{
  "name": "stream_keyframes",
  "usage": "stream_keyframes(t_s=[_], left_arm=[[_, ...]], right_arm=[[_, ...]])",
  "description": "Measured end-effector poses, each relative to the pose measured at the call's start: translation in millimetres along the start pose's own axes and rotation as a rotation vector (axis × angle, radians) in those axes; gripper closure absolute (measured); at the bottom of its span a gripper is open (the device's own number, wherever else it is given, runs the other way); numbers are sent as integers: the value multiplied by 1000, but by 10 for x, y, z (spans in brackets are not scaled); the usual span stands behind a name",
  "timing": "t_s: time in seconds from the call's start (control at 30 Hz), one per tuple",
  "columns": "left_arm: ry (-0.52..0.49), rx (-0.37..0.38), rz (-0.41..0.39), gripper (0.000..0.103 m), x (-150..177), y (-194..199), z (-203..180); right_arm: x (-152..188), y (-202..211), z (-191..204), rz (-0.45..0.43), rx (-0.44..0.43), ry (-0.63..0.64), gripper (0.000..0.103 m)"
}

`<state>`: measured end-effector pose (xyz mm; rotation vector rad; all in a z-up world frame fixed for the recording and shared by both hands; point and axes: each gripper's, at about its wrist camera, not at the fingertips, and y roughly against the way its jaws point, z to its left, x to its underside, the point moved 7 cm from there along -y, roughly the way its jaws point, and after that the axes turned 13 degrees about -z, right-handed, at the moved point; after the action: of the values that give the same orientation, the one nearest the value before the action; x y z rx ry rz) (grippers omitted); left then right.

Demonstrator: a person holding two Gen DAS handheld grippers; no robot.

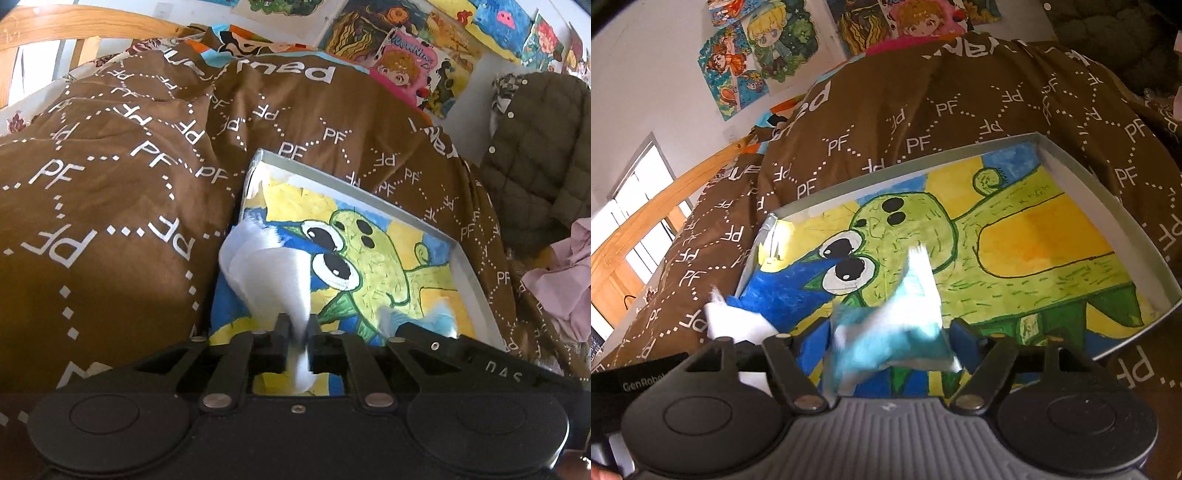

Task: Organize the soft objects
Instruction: 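Carry both held items into the grey tray and open both tools, then lift both open tools up away from the tray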

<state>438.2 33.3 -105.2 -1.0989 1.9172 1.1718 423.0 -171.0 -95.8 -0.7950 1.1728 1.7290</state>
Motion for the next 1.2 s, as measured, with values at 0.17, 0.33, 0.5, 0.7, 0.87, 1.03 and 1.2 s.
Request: stream_keyframes(t_s=[0.17,0.33,0.5,0.7,0.87,1.03,1.2], left_arm=[[-16,-30,8,76,-15,27,-9],[-48,-59,-21,54,-102,176,-89],[-79,-68,-105,31,-319,481,-245],[-134,-51,-233,16,-549,1036,-517],[-189,-68,-303,9,-612,1474,-699],[-174,-78,-362,4,-625,1872,-813],[-219,-80,-397,2,-454,2250,-963]], right_arm=[[-43,64,-30,-1,10,-16,16],[-199,248,-50,-30,13,-32,7],[-470,598,-61,-116,14,-15,1],[-710,1109,38,-218,-12,37,0],[-773,1535,175,-288,-32,96,0],[-746,1953,238,-355,-32,129,0],[-666,2358,238,-404,-15,174,0]])
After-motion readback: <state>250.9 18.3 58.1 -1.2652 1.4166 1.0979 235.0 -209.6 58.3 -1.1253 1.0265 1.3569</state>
